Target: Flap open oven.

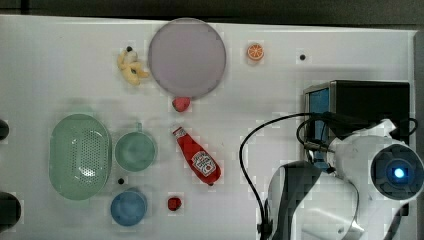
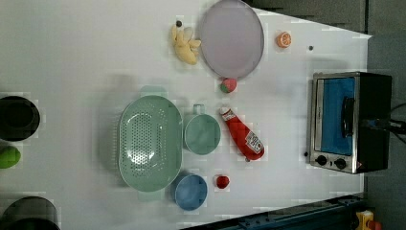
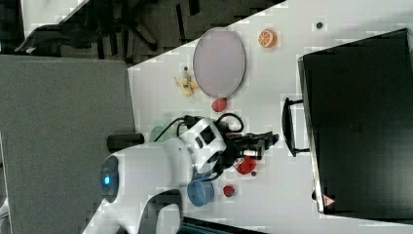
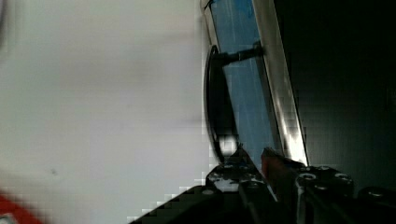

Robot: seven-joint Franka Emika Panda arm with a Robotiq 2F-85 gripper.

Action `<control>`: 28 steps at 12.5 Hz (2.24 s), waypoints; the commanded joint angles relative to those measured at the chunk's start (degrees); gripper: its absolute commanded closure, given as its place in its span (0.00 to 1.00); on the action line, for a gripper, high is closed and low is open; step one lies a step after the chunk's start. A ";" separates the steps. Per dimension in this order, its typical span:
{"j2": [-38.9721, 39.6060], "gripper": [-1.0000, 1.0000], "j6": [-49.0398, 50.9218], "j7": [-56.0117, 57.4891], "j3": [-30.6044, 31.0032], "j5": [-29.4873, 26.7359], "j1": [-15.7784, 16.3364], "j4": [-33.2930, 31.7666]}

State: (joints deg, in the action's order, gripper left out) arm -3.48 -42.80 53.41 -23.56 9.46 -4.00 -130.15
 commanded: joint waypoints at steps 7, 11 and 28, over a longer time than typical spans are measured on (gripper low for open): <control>9.81 0.83 -10.22 8.38 -0.92 -0.12 -0.48 -0.15; 11.09 0.83 -10.33 8.26 -0.22 -0.01 0.08 -0.17; 17.37 0.83 0.23 -40.17 10.53 38.90 10.15 -1.66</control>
State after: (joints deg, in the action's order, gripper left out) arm 12.06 -43.48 22.94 -14.55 48.34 4.00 -131.04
